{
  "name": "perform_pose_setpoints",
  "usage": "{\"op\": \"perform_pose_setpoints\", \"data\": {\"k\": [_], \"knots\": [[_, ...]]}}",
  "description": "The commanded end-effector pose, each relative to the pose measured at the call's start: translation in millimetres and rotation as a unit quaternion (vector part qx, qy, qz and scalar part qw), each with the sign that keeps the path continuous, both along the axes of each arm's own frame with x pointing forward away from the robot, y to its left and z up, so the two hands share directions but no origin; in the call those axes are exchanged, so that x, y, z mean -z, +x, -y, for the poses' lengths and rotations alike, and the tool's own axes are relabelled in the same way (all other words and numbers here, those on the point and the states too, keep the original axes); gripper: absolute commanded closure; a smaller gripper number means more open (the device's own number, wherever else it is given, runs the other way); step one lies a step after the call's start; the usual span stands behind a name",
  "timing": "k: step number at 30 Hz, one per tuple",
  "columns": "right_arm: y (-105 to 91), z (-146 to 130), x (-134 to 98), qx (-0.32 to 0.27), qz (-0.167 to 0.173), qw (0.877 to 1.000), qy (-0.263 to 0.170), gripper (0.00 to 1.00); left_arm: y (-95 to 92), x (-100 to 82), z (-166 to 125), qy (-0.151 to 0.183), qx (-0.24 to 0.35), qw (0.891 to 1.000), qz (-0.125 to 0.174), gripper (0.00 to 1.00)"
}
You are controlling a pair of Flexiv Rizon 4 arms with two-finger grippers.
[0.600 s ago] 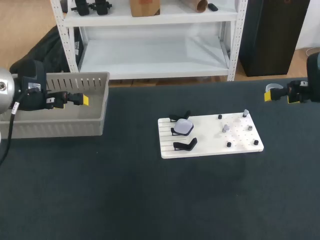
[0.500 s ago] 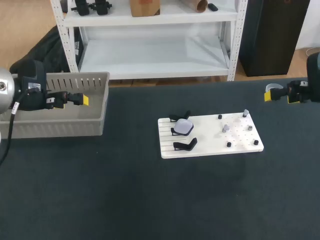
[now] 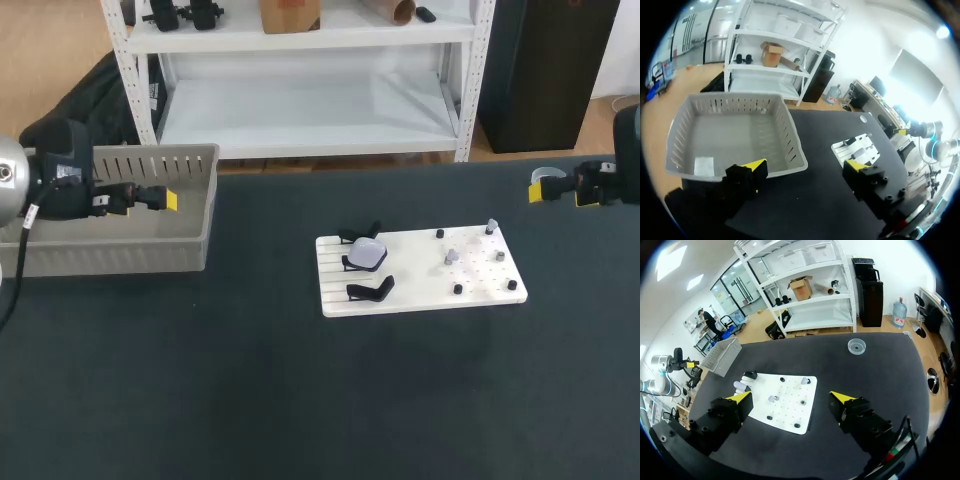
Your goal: Pick up each earbud case from the left stands, insert the matching earbuds, close the lid, and place the case in the box.
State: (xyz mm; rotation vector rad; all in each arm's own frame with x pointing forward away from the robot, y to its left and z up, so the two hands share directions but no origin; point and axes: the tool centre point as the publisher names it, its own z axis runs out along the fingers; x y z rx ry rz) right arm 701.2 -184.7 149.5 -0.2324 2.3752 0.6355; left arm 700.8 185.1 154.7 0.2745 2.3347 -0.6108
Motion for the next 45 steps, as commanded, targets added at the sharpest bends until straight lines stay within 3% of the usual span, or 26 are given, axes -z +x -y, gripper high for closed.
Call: {"op": "perform_pose_setpoints", "data": {"k": [1, 3, 4, 5, 7, 8, 10, 13, 14, 15, 17, 18, 20, 21, 22, 23, 28, 30, 31, 45], "knots": [[-1.5, 0.3, -1.1, 0.001, 0.000, 1.000, -0.001, 0.00, -10.1, -7.5, -2.6, -0.019, 0.128, 0.980, 0.152, 0.00], [-1.5, 0.3, -1.1, 0.001, 0.000, 1.000, -0.001, 0.00, -13.7, -9.8, -1.7, -0.013, 0.194, 0.961, 0.197, 0.00], [-1.5, 0.3, -1.1, 0.001, 0.000, 1.000, -0.001, 0.00, -17.3, -10.7, 0.4, -0.005, 0.246, 0.942, 0.230, 0.00], [-1.5, 0.3, -1.1, 0.001, 0.000, 1.000, -0.001, 0.00, -19.9, -11.4, 1.5, -0.014, 0.277, 0.931, 0.238, 0.00], [-1.5, 0.3, -1.1, 0.001, 0.000, 1.000, -0.001, 0.00, -26.8, -14.7, 6.5, -0.029, 0.364, 0.890, 0.272, 0.00], [-1.5, 0.3, -1.1, 0.001, 0.000, 1.000, -0.001, 0.00, -29.5, -16.1, 8.1, -0.031, 0.390, 0.876, 0.281, 0.00], [-1.5, 0.3, -1.1, 0.001, 0.000, 1.000, -0.001, 0.00, -34.3, -17.9, 17.2, -0.026, 0.466, 0.836, 0.290, 0.00], [-1.5, 0.3, -1.1, 0.001, 0.000, 1.000, -0.001, 0.00, -32.4, -17.8, 32.9, -0.009, 0.521, 0.804, 0.286, 0.00], [-1.5, 0.3, -1.1, 0.001, 0.000, 1.000, -0.001, 0.00, -31.7, -17.9, 39.8, -0.003, 0.532, 0.798, 0.282, 0.00], [-1.5, 0.3, -1.1, 0.001, 0.000, 1.000, -0.001, 0.00, -29.8, -18.0, 45.9, 0.005, 0.539, 0.795, 0.279, 0.00], [-1.5, 0.3, -1.1, 0.001, 0.000, 1.000, -0.001, 0.00, -26.2, -18.0, 60.0, 0.016, 0.537, 0.798, 0.273, 0.00], [-1.5, 0.3, -1.1, 0.001, 0.000, 1.000, -0.001, 0.00, -24.4, -17.5, 68.2, 0.026, 0.528, 0.805, 0.270, 0.00], [-1.5, 0.3, -1.1, 0.001, 0.000, 1.000, -0.001, 0.00, -20.6, -10.5, 89.6, 0.083, 0.518, 0.813, 0.255, 0.00], [-1.5, 0.3, -1.1, 0.001, 0.000, 1.000, -0.001, 0.00, -20.3, -4.7, 100.4, 0.103, 0.517, 0.811, 0.253, 0.00], [-1.5, 0.3, -1.1, 0.001, 0.000, 1.000, -0.001, 0.00, -19.5, -0.8, 109.5, 0.104, 0.520, 0.811, 0.247, 0.00], [-1.5, 0.3, -1.1, 0.001, 0.000, 1.000, -0.001, 0.00, -20.6, 3.1, 117.3, 0.102, 0.530, 0.804, 0.250, 0.00], [-1.5, 0.3, -1.1, 0.001, 0.000, 1.000, -0.001, 0.00, -17.0, 22.4, 148.7, 0.124, 0.532, 0.803, 0.239, 0.00], [-1.5, 0.3, -1.1, 0.001, 0.000, 1.000, -0.001, 0.00, -17.3, 31.5, 161.5, 0.155, 0.514, 0.814, 0.221, 0.00], [-1.5, 0.3, -1.1, 0.001, 0.000, 1.000, -0.001, 0.00, -19.4, 36.5, 167.3, 0.179, 0.513, 0.812, 0.215, 0.00], [-1.5, 0.3, -1.1, 0.001, 0.000, 1.000, -0.001, 0.00, -19.4, 36.5, 167.3, 0.179, 0.513, 0.812, 0.215, 0.00]]}}
